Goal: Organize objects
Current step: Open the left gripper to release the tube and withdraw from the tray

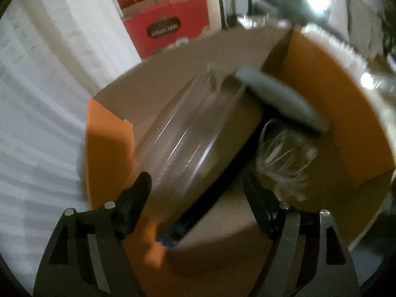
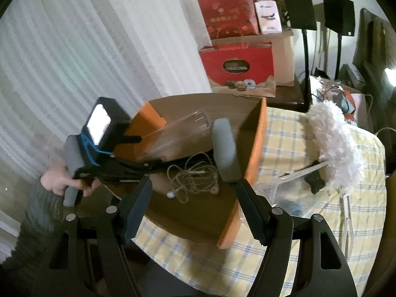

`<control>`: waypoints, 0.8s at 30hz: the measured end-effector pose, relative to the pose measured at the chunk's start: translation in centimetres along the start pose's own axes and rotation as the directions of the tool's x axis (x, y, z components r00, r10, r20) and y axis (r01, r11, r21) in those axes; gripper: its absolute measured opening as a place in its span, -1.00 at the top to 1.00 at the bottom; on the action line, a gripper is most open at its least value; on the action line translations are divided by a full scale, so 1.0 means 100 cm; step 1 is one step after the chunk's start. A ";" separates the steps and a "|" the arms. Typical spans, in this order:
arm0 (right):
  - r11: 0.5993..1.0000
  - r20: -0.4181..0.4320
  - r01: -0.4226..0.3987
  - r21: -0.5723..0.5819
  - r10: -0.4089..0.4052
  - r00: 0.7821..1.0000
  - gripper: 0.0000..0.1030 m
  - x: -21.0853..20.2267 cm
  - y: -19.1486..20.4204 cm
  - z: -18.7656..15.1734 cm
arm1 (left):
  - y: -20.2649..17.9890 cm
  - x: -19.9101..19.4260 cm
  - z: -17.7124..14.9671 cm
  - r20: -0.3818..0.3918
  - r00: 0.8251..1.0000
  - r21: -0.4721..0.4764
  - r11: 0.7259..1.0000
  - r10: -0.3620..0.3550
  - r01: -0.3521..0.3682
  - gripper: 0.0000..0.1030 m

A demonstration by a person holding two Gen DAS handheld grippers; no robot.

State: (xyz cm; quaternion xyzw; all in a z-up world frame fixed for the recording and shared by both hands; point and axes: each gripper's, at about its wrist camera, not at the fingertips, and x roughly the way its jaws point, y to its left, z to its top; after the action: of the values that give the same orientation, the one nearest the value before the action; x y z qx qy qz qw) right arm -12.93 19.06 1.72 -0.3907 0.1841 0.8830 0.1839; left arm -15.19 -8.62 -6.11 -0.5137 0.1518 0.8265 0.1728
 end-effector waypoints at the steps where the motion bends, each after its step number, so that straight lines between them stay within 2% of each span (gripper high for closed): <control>1: 1.000 0.005 -0.001 0.001 0.001 1.000 -0.41 -0.003 -0.001 0.001 | -0.001 -0.007 0.000 0.023 1.000 -0.016 1.000 -0.010 0.010 -0.48; 3: 1.000 0.018 -0.005 -0.001 0.005 1.000 -0.41 -0.010 -0.003 0.002 | -0.007 -0.021 0.001 0.073 0.997 -0.045 0.999 -0.025 0.029 -0.55; 7: 1.000 0.050 -0.020 0.014 0.019 0.999 -0.41 -0.031 -0.010 0.004 | -0.018 -0.048 0.002 0.173 0.980 -0.115 0.986 -0.097 0.118 -0.97; 12: 0.999 0.097 0.010 0.033 -0.013 0.995 -0.44 -0.063 -0.025 0.003 | -0.029 -0.071 0.009 0.231 0.953 -0.166 0.957 -0.196 0.237 -0.99; 16: 0.997 0.113 0.055 0.055 -0.061 0.992 -0.45 -0.080 -0.042 -0.001 | -0.046 -0.084 0.012 0.269 0.936 -0.163 0.947 -0.227 0.277 -0.99; 24: 0.980 0.102 0.166 0.109 -0.177 0.979 -0.45 -0.094 -0.083 -0.019 | -0.084 -0.085 0.022 0.271 0.924 -0.164 0.933 -0.271 0.322 -0.99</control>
State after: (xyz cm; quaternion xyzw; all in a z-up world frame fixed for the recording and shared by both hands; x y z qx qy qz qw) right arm -2.02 23.67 6.14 -0.3457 0.1831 0.8739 0.2886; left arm -9.72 -1.32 1.87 -0.4405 -0.0363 0.8586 0.2598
